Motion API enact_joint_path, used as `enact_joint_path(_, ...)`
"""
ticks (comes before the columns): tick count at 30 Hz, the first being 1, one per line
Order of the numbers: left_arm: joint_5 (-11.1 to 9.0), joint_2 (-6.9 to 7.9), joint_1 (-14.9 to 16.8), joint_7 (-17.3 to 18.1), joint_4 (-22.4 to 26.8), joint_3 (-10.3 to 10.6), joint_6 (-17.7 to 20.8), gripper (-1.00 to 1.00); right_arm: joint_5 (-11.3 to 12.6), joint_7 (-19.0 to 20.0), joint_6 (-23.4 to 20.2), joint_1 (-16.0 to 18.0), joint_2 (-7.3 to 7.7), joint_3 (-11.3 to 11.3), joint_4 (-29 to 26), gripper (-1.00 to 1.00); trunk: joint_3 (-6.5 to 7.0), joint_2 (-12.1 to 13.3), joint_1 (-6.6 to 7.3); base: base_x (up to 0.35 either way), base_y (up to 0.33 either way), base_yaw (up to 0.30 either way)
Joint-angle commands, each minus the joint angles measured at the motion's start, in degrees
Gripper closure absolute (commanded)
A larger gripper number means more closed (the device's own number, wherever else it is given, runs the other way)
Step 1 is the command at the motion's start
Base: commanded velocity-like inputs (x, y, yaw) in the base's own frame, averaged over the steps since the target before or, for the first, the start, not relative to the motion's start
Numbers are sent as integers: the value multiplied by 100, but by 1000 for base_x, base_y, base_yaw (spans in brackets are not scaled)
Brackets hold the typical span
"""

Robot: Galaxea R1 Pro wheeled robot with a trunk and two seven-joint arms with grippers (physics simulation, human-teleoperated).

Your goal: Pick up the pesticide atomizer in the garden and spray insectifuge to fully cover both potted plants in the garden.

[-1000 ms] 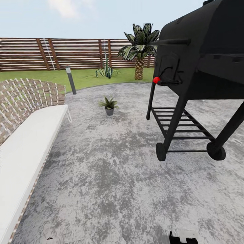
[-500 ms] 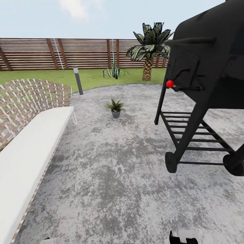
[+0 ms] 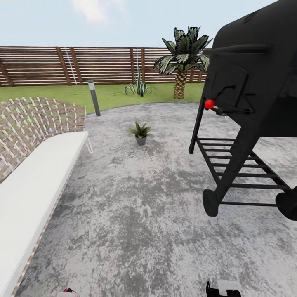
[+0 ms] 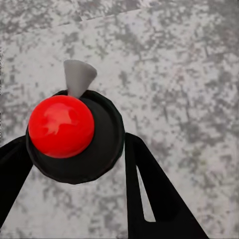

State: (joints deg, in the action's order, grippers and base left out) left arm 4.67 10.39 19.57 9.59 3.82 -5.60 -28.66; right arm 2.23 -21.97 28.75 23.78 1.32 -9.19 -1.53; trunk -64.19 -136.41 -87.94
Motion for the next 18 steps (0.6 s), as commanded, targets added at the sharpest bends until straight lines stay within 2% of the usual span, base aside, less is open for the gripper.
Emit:
enact_joint_path(1, 42, 3, 3, 22, -4, -56, -16, 100, 23, -26, 8, 3, 0, -48, 3, -100, -4, -2, -1, 232, 0, 0)
enact_joint_path(8, 30, 7, 3, 17, -4, -72, -23, 100, 23, -26, 8, 3, 0, -48, 4, -100, -4, -2, -1, 315, 11, 0)
enact_joint_path(14, 28, 7, 1, 16, -4, -73, -21, 100, 23, -26, 8, 2, 0, -48, 4, -100, -4, -2, -1, 323, 119, 1)
enact_joint_path(18, 30, 7, 2, 16, -4, -73, -19, 100, 23, -26, 8, 3, 0, -48, 4, -100, -4, -2, -1, 310, 159, 196)
